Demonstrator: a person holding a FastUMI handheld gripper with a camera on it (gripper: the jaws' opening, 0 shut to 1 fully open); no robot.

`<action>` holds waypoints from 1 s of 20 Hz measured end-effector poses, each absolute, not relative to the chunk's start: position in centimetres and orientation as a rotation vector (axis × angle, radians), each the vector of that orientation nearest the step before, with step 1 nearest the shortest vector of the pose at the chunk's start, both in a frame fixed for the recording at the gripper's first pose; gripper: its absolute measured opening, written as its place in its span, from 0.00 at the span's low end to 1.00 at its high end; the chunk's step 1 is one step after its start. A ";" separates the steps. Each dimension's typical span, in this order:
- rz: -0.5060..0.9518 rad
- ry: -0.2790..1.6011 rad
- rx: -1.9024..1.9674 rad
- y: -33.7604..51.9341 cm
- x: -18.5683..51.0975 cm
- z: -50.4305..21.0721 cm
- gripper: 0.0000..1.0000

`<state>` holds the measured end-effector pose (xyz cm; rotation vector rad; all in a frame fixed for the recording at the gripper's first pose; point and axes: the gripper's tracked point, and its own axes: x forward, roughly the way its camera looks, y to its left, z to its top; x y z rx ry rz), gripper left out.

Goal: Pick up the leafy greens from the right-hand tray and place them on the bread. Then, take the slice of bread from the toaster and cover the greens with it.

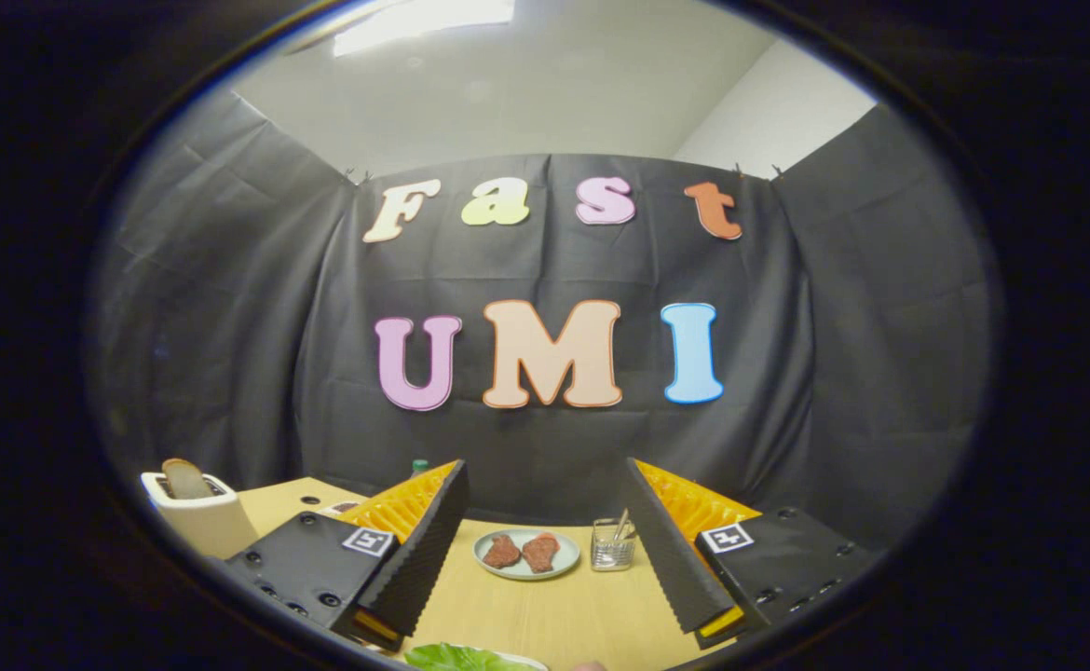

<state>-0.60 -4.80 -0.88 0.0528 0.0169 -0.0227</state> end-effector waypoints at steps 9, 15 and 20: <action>0.125 0.085 -0.003 -3.3 -0.7 -2.7 1.00; 0.284 0.215 -0.011 -1.7 -0.9 -6.9 1.00; 0.424 0.336 -0.078 -0.6 -2.0 -11.5 1.00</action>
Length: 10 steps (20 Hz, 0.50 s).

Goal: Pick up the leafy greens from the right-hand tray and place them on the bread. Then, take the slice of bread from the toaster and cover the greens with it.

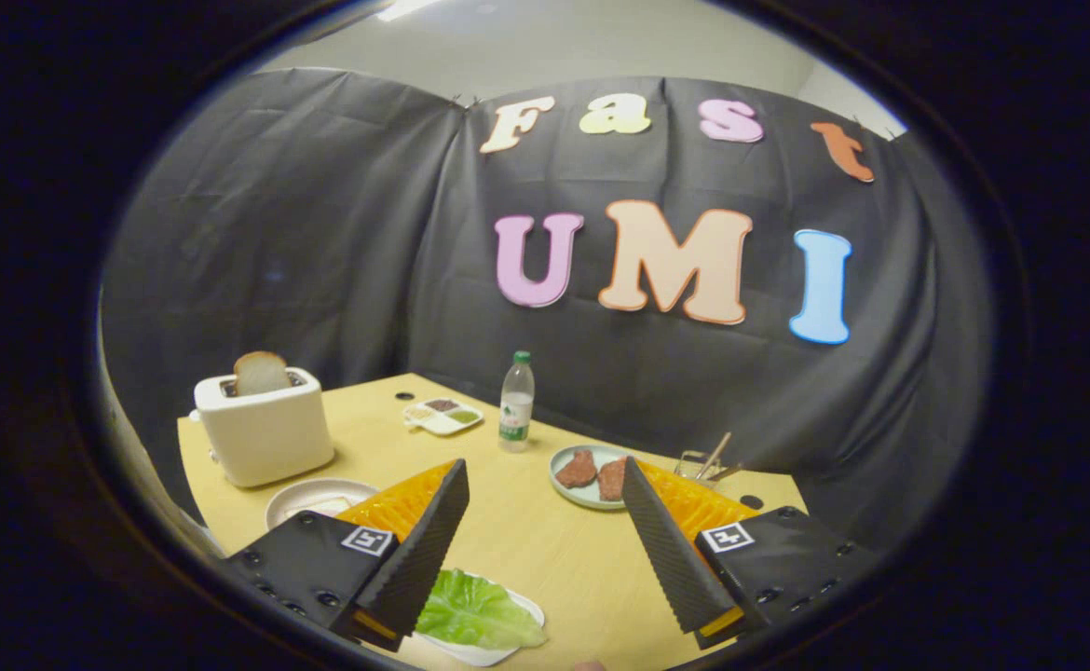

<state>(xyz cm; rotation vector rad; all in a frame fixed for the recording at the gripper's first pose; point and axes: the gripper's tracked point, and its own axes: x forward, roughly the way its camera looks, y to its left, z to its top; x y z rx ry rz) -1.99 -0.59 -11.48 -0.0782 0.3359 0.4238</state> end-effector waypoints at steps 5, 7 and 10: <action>0.541 0.454 -0.120 0.2 -3.2 -15.9 1.00; 0.589 0.495 -0.132 0.8 -3.8 -17.4 1.00; 0.664 0.563 -0.160 1.8 -4.8 -20.0 1.00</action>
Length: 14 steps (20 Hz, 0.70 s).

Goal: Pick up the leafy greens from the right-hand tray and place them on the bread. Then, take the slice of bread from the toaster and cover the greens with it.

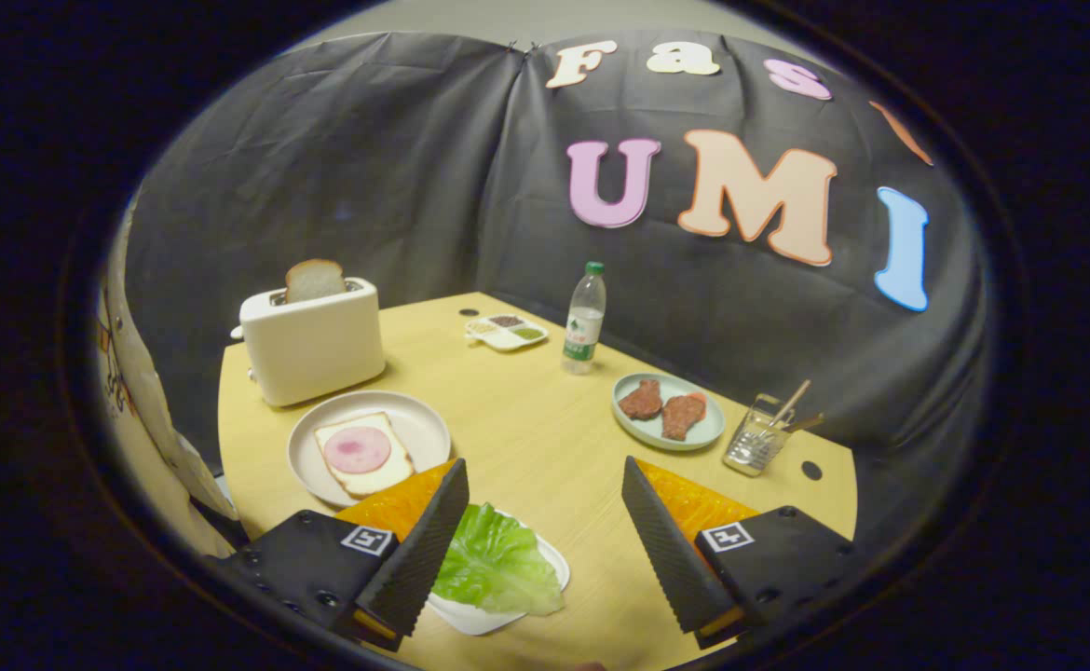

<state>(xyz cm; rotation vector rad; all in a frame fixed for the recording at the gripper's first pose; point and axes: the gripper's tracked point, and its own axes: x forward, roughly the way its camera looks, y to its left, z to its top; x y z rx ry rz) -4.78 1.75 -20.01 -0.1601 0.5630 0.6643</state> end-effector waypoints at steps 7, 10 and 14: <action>0.802 0.743 -0.200 3.2 -7.5 -26.4 1.00; 0.838 0.795 -0.217 3.6 -8.5 -28.7 1.00; 0.852 0.839 -0.222 3.8 -8.9 -30.2 1.00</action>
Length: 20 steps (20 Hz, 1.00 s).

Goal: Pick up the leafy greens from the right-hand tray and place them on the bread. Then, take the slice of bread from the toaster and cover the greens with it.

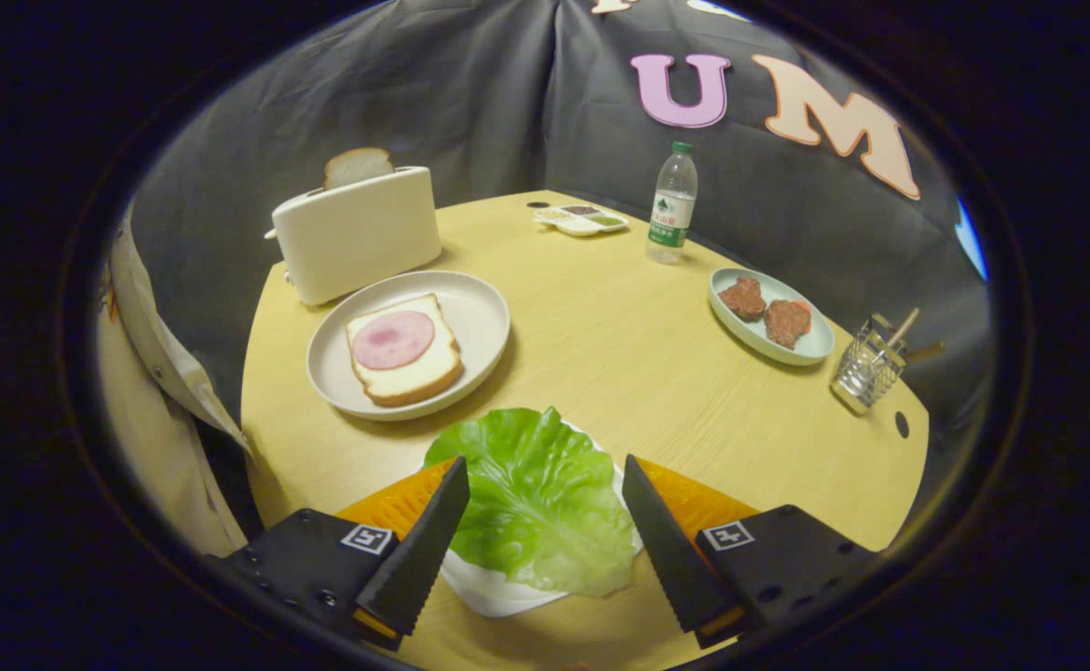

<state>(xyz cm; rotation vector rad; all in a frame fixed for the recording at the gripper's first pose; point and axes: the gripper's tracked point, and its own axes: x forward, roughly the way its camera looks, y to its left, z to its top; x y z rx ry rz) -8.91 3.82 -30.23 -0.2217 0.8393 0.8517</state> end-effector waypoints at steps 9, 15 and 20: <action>0.873 0.935 -0.258 4.2 -10.2 -32.8 1.00; 0.842 1.000 -0.267 4.1 -10.7 -33.8 1.00; 0.823 1.026 -0.251 4.2 -10.9 -34.0 1.00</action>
